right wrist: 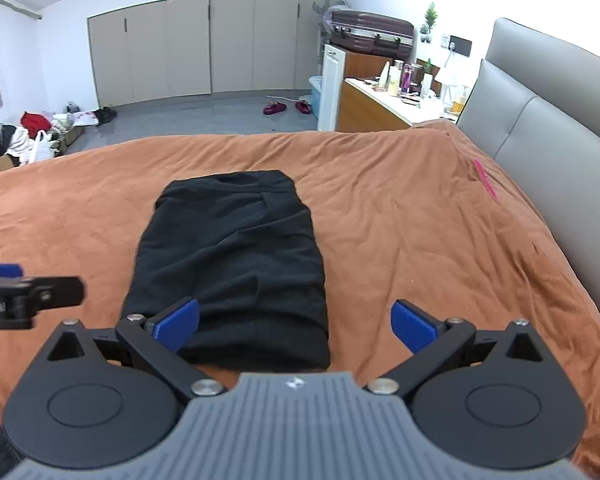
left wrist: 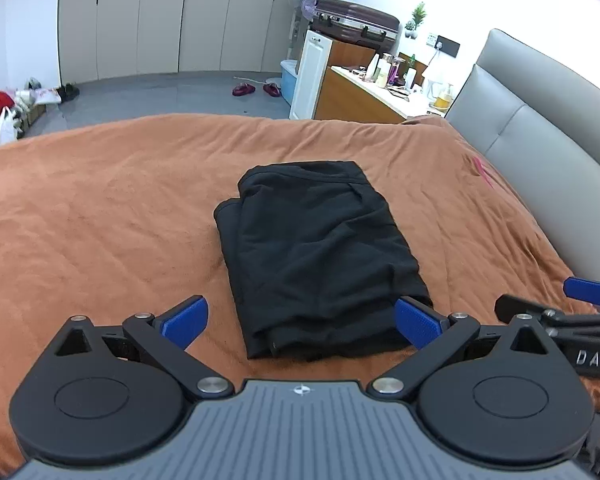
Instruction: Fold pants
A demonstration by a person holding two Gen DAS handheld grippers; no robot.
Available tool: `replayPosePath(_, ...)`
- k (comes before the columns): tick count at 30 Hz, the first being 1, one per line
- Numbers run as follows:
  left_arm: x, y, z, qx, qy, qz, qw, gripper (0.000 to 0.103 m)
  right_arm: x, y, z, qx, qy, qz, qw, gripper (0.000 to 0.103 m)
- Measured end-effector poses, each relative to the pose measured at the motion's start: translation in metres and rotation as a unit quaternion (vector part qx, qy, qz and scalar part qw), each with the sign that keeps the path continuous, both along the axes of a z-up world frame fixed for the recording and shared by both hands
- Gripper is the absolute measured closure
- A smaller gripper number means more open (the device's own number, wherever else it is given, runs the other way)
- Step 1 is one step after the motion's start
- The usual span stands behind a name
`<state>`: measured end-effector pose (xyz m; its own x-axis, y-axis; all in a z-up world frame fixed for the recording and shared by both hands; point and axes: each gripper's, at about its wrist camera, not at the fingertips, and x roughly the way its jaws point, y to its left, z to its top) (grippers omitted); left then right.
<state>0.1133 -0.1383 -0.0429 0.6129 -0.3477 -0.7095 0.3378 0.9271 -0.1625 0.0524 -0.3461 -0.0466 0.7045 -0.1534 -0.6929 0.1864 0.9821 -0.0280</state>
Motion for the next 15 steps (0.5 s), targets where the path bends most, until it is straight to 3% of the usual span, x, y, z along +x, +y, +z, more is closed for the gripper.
replayPosePath(4,-0.015,-0.007,0.007,-0.002,0.021,-0.007,0.9998,0.0,-0.027,0.002,0.01,0.019,0.003,0.004,1.0,0.005)
replayPosePath(7,-0.025,-0.011,0.008,-0.012,0.035,-0.014,0.9992,0.0,-0.042,0.005,0.013,0.001,0.003,0.005,1.0,0.005)
replayPosePath(15,-0.039,-0.015,0.007,0.003,0.029,-0.004,0.9996,0.0,-0.069,0.013,0.008,0.005,0.011,0.011,1.0,0.005)
